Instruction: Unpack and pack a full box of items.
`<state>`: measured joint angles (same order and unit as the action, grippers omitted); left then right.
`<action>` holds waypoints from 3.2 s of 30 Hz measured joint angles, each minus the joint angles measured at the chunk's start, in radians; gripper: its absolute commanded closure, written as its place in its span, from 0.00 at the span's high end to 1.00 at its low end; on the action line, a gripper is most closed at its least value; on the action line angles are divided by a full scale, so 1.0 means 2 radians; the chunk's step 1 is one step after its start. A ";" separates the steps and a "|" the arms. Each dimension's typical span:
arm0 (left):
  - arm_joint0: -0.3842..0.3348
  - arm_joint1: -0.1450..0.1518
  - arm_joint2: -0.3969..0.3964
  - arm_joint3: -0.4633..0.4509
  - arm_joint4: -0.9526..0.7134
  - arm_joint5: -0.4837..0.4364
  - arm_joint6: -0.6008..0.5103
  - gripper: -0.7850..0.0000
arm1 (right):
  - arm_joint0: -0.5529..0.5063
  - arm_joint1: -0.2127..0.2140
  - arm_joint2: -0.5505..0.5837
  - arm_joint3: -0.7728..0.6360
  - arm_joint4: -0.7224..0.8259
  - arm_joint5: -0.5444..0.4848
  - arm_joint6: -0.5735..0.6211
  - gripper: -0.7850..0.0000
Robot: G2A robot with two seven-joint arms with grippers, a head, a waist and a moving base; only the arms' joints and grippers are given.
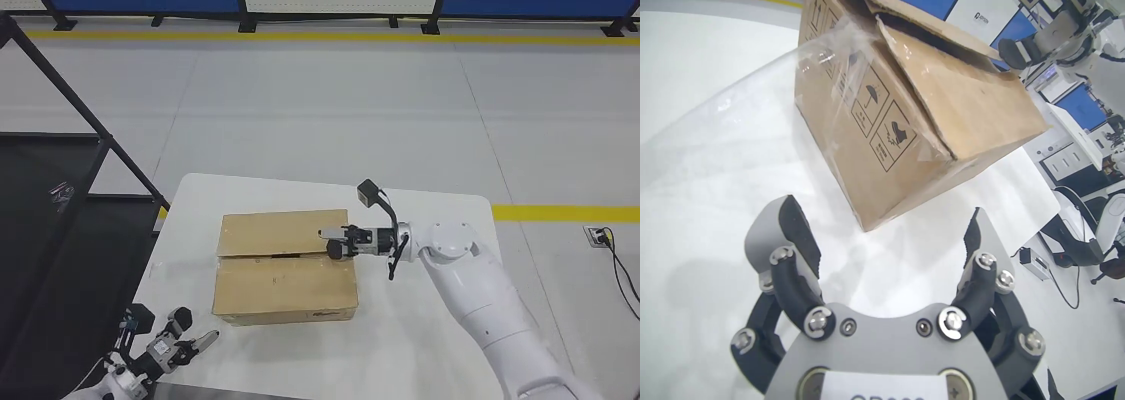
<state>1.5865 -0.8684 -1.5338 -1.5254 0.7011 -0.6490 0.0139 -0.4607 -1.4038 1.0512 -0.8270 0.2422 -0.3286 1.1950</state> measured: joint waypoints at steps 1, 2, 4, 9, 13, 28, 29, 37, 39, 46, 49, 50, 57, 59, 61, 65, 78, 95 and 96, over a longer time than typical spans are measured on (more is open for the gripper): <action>-0.003 -0.001 0.003 0.000 0.003 0.007 0.001 1.00 | 0.002 0.000 -0.001 0.001 0.000 0.000 0.000 1.00; -0.008 -0.003 0.008 0.000 0.006 0.014 0.002 1.00 | 0.004 -0.001 -0.003 0.003 0.000 0.001 -0.001 1.00; -0.016 -0.005 0.014 0.003 0.004 0.025 0.004 1.00 | 0.006 -0.002 -0.005 0.006 0.000 0.001 -0.003 1.00; -0.036 -0.010 0.025 0.014 -0.004 0.045 -0.001 1.00 | 0.011 -0.003 -0.011 0.018 0.003 -0.003 -0.003 1.00; -0.043 -0.013 0.026 0.015 -0.007 0.054 -0.006 1.00 | 0.011 -0.003 -0.011 0.026 0.007 -0.008 -0.003 1.00; -0.068 -0.020 0.018 -0.009 -0.036 0.114 -0.054 1.00 | 0.012 -0.003 -0.014 0.037 0.019 -0.022 -0.003 1.00; -0.067 -0.020 0.019 -0.012 -0.029 0.109 -0.055 1.00 | 0.011 -0.003 -0.015 0.037 0.019 -0.023 -0.003 1.00; -0.072 -0.023 0.024 -0.016 -0.008 0.101 -0.057 1.00 | 0.010 -0.002 -0.013 0.037 0.021 -0.024 -0.004 1.00; -0.076 -0.024 0.025 -0.019 -0.006 0.102 -0.061 1.00 | 0.010 -0.001 -0.014 0.037 0.022 -0.024 -0.003 1.00; -0.093 -0.027 0.032 -0.021 0.000 0.102 -0.077 1.00 | 0.011 -0.001 -0.015 0.040 0.025 -0.027 -0.002 1.00; -0.102 -0.028 0.036 -0.020 0.005 0.101 -0.084 1.00 | 0.010 0.000 -0.014 0.042 0.026 -0.030 -0.002 1.00; -0.105 -0.029 0.038 -0.020 0.007 0.100 -0.087 1.00 | 0.009 0.000 -0.014 0.042 0.026 -0.030 -0.002 1.00; -0.122 -0.031 0.048 -0.025 0.019 0.098 -0.104 1.00 | 0.007 0.002 -0.012 0.040 0.029 -0.031 -0.003 1.00; -0.125 -0.032 0.051 -0.026 0.022 0.098 -0.108 1.00 | 0.005 0.002 -0.011 0.039 0.030 -0.032 -0.003 1.00; -0.128 -0.033 0.053 -0.026 0.023 0.099 -0.112 1.00 | 0.004 0.003 -0.010 0.037 0.031 -0.033 -0.003 1.00; -0.133 -0.035 0.059 -0.024 0.025 0.097 -0.117 1.00 | 0.000 0.005 -0.006 0.031 0.032 -0.033 -0.007 1.00; -0.086 -0.032 0.003 0.005 -0.034 0.048 -0.084 1.00 | -0.017 0.013 0.002 -0.009 0.022 -0.033 -0.019 1.00; -0.056 -0.031 -0.027 -0.007 -0.062 0.029 -0.066 1.00 | -0.034 0.016 -0.003 -0.047 -0.015 0.006 -0.065 1.00; -0.057 -0.033 -0.027 -0.004 -0.081 0.034 -0.062 1.00 | -0.036 0.017 -0.003 -0.051 -0.017 0.008 -0.067 1.00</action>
<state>1.4728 -0.9336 -1.5878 -1.5340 0.5392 -0.5803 -0.1091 -0.5323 -1.3699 1.0460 -0.9288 0.2084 -0.3126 1.0617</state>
